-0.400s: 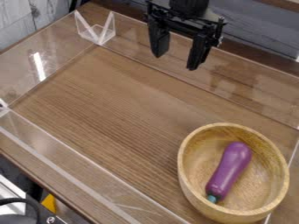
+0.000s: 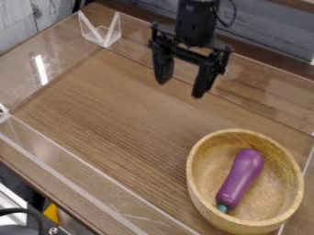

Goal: Remove the purple eggplant from inside the brown bowl and put it on the table

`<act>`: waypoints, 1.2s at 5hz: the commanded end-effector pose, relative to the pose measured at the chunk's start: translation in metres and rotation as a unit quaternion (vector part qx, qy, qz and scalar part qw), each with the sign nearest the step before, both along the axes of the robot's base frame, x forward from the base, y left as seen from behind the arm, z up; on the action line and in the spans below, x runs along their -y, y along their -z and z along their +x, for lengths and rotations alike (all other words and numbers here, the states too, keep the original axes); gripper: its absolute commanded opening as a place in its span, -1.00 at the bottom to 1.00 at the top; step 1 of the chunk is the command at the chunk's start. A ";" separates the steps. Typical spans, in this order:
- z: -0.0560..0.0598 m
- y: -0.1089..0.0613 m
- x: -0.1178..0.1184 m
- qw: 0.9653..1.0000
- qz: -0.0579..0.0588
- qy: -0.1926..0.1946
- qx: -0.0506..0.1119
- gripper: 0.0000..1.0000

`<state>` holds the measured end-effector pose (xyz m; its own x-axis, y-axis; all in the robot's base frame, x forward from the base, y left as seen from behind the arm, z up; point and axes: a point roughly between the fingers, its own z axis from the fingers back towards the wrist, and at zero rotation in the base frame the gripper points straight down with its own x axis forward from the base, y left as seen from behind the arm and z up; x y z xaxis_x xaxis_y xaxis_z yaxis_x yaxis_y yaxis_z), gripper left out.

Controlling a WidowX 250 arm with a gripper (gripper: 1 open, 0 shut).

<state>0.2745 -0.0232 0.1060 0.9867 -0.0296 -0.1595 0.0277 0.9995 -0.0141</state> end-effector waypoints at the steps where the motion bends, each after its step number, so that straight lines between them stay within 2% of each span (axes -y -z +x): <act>1: -0.008 -0.017 0.022 0.999 -0.007 0.015 0.032 1.00; 2: -0.015 -0.015 0.049 0.999 -0.010 0.031 0.036 1.00; 3: -0.024 -0.013 0.066 0.998 -0.016 0.049 0.044 1.00; 6: -0.035 0.003 0.094 0.995 -0.026 0.077 0.059 1.00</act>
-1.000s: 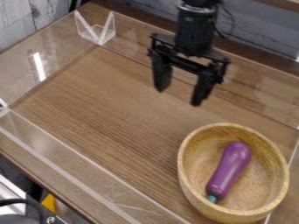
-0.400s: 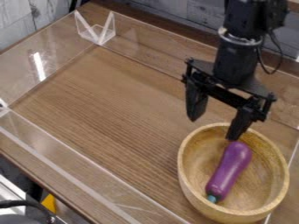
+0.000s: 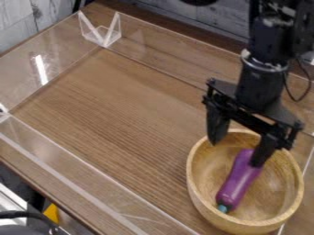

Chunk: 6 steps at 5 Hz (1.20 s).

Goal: Remove the purple eggplant from inside the brown bowl and put it on the table

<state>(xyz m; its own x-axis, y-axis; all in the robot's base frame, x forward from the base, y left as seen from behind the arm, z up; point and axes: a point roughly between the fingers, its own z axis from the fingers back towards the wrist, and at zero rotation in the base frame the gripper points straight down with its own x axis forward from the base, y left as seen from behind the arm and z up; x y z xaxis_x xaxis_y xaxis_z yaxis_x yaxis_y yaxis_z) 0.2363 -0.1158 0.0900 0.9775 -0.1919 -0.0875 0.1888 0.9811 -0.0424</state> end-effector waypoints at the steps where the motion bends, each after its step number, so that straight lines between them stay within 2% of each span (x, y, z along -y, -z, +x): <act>1: 0.003 -0.007 0.009 0.999 -0.013 -0.001 0.032 1.00; 6: 0.008 0.022 0.025 0.998 -0.015 0.006 0.057 1.00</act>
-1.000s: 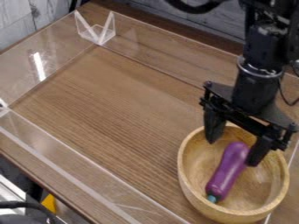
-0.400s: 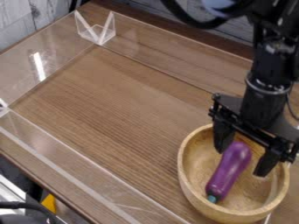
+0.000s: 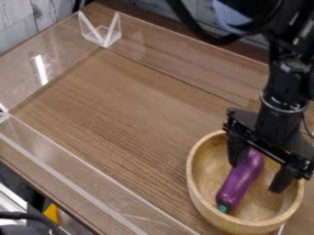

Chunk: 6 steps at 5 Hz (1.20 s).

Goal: Remove the purple eggplant from inside the brown bowl and put it on the table

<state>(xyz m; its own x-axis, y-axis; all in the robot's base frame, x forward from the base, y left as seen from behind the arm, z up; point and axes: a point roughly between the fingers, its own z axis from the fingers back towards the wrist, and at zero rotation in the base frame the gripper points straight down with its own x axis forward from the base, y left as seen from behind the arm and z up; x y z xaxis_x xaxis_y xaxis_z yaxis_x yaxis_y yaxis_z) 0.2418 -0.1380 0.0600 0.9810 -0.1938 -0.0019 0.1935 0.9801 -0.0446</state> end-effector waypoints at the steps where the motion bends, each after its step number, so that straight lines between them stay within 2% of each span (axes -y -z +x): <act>1: 0.003 -0.003 0.004 1.000 -0.006 0.006 0.021 1.00; 3: 0.005 0.004 0.004 1.000 -0.011 0.005 0.028 1.00; 4: 0.007 0.007 0.003 0.999 -0.013 0.003 0.032 -1.00; 6: 0.007 0.005 0.000 0.999 -0.021 -0.003 0.036 -1.00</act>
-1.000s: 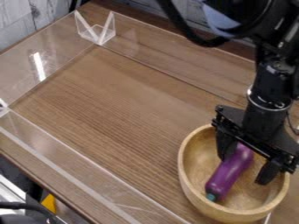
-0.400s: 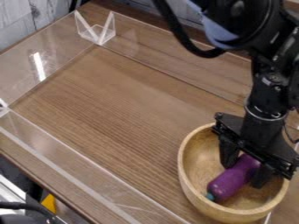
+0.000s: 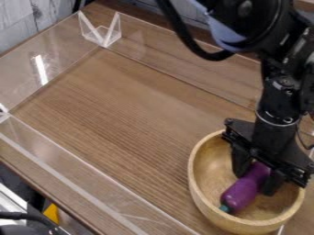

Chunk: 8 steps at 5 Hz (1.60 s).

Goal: Remove the purple eggplant from inside the brown bowl and put it on the table

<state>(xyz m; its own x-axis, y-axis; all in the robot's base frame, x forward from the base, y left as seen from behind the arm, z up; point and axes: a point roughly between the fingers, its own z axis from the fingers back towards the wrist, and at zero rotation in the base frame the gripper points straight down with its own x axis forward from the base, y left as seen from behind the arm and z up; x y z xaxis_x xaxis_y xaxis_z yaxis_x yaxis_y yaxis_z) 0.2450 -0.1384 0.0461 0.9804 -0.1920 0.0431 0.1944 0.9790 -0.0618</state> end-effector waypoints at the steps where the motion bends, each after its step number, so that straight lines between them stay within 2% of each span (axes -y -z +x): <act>1: 0.003 -0.014 -0.001 1.000 -0.007 -0.002 0.016 -1.00; 5: 0.002 -0.030 -0.006 1.000 -0.003 -0.003 0.015 -1.00; 6: 0.001 -0.039 -0.008 1.000 -0.003 -0.004 0.019 -1.00; 7: 0.002 -0.057 -0.011 1.000 -0.006 -0.006 0.030 -1.00; 8: 0.006 -0.084 -0.017 0.999 -0.013 -0.012 0.046 -1.00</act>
<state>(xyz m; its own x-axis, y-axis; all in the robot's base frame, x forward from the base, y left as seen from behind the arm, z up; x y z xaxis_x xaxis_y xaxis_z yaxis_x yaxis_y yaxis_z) 0.2447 -0.1208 0.1152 0.9816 -0.1723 0.0825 0.1775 0.9823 -0.0602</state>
